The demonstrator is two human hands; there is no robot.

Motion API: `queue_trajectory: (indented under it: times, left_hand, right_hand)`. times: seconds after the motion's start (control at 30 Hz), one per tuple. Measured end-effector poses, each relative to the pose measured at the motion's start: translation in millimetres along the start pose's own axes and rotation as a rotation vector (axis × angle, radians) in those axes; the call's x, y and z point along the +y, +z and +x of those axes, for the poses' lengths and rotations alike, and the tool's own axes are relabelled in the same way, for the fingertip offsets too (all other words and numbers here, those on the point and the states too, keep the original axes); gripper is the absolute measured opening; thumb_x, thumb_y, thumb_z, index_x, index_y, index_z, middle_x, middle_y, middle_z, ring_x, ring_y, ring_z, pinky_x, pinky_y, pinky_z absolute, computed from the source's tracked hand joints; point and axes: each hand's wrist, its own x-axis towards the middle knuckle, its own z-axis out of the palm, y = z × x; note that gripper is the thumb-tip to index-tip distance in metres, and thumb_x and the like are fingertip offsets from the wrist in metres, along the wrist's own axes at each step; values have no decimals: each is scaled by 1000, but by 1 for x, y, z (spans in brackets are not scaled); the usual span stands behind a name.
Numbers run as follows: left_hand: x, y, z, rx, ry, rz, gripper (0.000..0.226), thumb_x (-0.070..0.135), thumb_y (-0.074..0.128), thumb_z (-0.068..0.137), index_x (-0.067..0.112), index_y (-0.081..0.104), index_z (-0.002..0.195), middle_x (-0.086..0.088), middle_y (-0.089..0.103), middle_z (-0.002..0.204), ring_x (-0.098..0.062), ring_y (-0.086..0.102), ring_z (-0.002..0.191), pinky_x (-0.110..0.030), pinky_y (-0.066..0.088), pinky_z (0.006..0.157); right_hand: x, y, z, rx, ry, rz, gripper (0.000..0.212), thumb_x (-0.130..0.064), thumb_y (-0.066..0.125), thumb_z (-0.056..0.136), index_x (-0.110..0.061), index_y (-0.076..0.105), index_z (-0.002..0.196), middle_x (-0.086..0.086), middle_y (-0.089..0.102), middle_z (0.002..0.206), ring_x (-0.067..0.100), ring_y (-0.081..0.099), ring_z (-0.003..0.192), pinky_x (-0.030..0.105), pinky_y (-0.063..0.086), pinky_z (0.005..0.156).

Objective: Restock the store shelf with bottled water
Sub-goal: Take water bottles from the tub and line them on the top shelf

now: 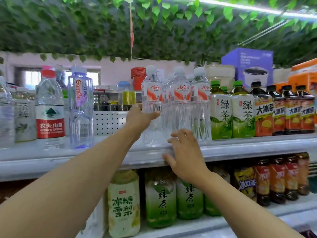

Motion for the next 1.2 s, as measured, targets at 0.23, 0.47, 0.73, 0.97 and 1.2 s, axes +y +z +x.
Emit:
queue_trajectory:
  times: [0.23,0.47,0.73,0.97,1.2]
  left_hand:
    - [-14,-15,-1,-204,-116,114,63,18,75,78,18,42,131,-5,58,117,-26,56,108,-41,46,84]
    - [-22,-12,21,-230,-132,161,64,13,72,80,13,39,134,-11,56,127,-29,55,112,-41,45,81]
    - [-36,0,71,-219,-224,279,52,7,70,82,6,46,127,-14,52,131,-33,50,120,-42,48,81]
    - [-46,16,107,-235,-256,425,47,6,66,86,-1,48,128,-19,49,136,-37,50,120,-43,51,83]
    - [-51,24,129,-235,-287,528,49,7,64,87,-5,42,130,-22,48,136,-38,56,113,-44,53,87]
  right_hand:
    - [-5,7,2,81,17,-4,49,-44,54,90,-11,55,125,3,47,133,23,28,130,36,21,111]
    - [-14,20,14,142,46,-1,54,-48,45,82,-10,59,117,6,54,124,26,41,121,40,33,106]
    - [-17,27,30,131,-7,48,59,-51,34,83,-8,61,112,6,56,120,22,42,115,37,39,99]
    - [-8,29,37,107,-72,-2,58,-54,36,84,-10,62,111,4,57,116,21,49,110,36,43,96]
    - [-1,34,40,128,-132,-42,54,-55,39,86,-12,61,109,3,57,117,20,48,112,35,41,98]
